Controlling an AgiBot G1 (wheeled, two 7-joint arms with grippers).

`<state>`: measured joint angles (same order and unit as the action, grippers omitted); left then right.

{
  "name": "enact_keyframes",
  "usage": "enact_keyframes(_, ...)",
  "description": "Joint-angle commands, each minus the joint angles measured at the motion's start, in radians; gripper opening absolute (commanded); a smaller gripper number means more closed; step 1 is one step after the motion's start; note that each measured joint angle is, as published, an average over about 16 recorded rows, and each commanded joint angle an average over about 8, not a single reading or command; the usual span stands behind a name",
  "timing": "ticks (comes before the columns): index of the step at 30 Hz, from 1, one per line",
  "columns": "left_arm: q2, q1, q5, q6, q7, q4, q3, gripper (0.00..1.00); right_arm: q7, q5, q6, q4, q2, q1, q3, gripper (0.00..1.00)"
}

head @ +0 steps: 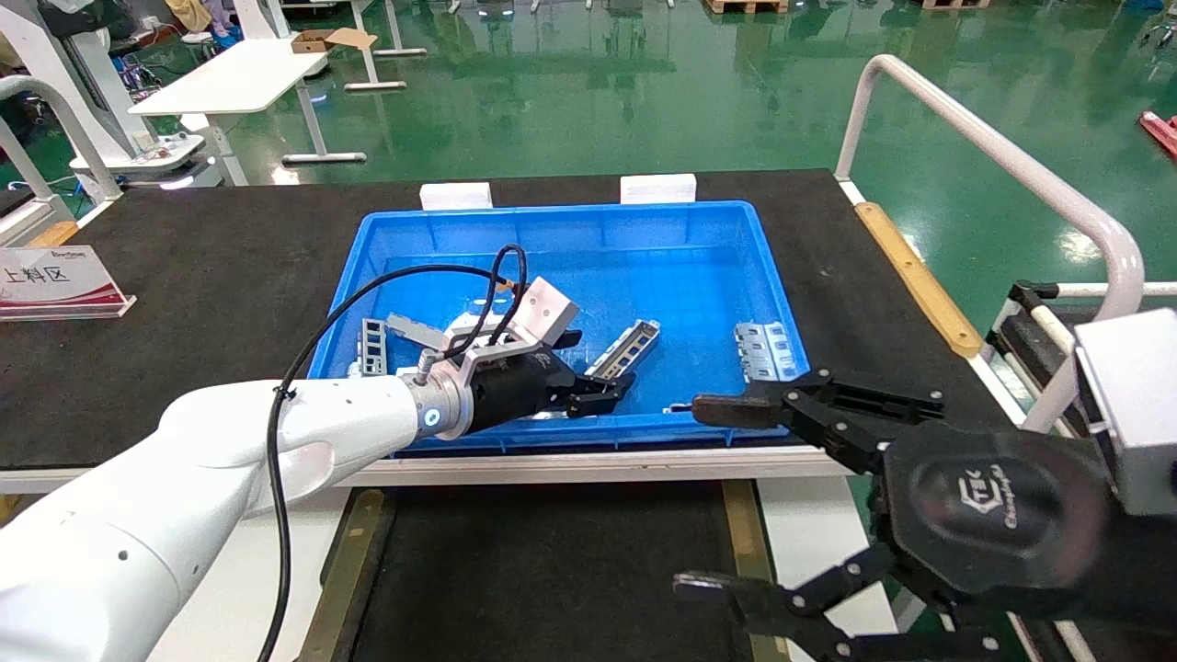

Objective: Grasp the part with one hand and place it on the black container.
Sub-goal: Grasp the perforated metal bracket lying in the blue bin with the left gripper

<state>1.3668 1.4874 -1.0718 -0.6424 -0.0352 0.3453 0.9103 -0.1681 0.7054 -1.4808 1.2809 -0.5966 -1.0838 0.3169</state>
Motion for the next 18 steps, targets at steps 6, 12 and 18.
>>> enact_keyframes(6, -0.001, 0.0, 0.043, 0.014, -0.004, 0.005, 0.044, 0.0, 0.0, 0.0, 0.0, 0.0, 0.0, 0.0, 0.0, 0.0)
enact_keyframes(12, -0.001, 0.0, 0.082, 0.027, 0.0, 0.006, 0.072, 0.0, 0.0, 0.0, 0.0, 0.0, 0.0, 0.0, 0.0, 0.0)
enact_keyframes(18, -0.001, -0.002, 0.118, 0.034, 0.005, 0.007, 0.101, 0.0, 0.0, 0.0, 0.0, 0.0, 0.0, 0.0, 0.001, 0.0)
